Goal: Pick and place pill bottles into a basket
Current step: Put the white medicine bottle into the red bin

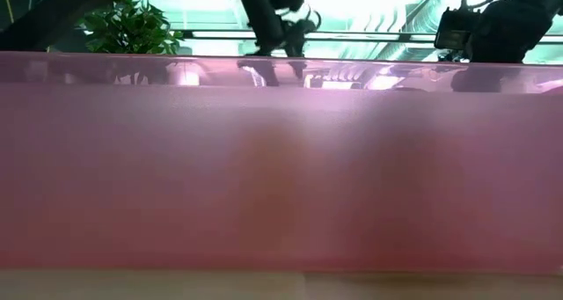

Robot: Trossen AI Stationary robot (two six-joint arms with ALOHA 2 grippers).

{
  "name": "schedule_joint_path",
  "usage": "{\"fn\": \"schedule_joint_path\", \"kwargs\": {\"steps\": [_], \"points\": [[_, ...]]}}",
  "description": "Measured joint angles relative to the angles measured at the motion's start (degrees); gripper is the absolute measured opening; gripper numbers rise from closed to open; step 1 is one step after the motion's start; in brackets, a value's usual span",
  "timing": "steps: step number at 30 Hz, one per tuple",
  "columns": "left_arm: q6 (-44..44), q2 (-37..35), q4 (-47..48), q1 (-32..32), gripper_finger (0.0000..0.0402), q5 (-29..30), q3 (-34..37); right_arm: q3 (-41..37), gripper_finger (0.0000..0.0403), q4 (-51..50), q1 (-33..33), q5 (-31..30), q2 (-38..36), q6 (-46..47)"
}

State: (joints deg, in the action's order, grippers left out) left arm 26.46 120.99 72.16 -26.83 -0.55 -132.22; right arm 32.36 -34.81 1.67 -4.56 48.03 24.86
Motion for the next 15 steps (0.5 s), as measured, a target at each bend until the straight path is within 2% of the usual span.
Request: {"fn": "schedule_joint_path", "kwargs": {"steps": [5,11,15], "points": [[-6.2,1.7,0.6,-1.3,0.0325,-6.5,0.0,0.0,0.0287,3.6,-0.6,-3.8,0.0,-4.5],[-10.7,1.7,3.6,-0.4,0.0325,-4.9,0.0,0.0,0.0287,10.7,-2.5,-8.0,0.0,-11.3],[-12.6,1.4,4.9,0.7,0.0325,-2.4,0.0,0.0,0.0287,14.1,-6.4,-9.8,0.0,-14.6]]}}
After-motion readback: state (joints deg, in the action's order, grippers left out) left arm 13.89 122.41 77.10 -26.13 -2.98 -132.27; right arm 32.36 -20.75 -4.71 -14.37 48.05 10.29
